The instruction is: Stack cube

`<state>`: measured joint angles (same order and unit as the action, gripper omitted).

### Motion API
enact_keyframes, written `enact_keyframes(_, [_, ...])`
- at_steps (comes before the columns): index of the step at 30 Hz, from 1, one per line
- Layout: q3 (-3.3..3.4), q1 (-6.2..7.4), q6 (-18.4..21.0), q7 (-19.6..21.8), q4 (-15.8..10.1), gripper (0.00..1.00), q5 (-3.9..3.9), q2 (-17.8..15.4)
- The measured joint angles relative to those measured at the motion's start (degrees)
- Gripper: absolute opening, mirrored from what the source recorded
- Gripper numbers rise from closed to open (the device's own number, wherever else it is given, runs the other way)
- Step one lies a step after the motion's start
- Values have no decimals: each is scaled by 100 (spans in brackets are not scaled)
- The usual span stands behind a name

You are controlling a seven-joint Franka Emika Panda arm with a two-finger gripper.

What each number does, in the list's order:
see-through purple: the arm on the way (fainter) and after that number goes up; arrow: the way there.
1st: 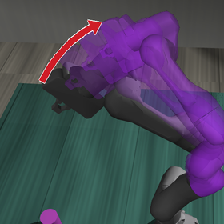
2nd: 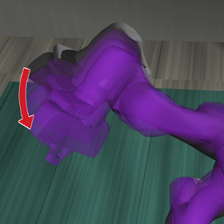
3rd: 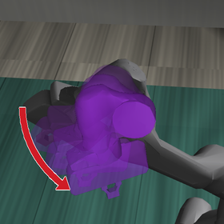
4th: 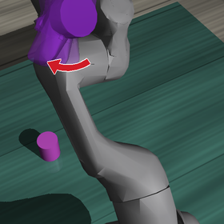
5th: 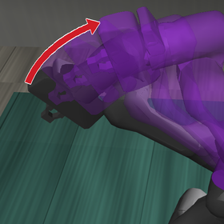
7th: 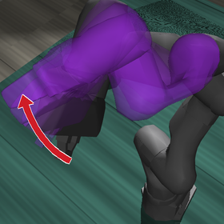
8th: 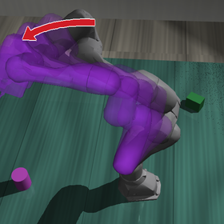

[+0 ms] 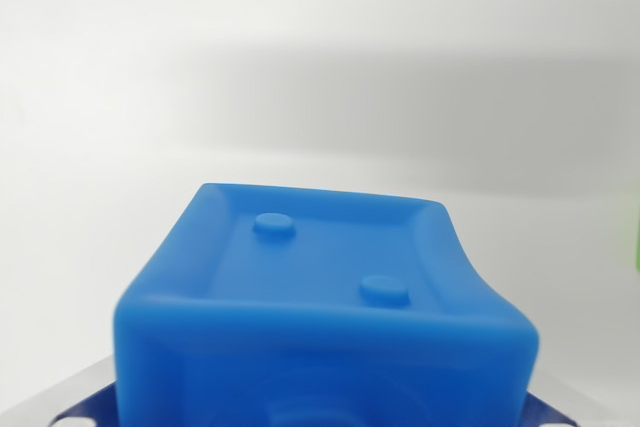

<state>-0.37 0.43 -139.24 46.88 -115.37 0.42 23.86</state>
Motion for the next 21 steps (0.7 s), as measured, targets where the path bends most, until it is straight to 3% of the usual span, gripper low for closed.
enact_keyframes(21, [16,-386,43,-504,-75,0,-7,-134])
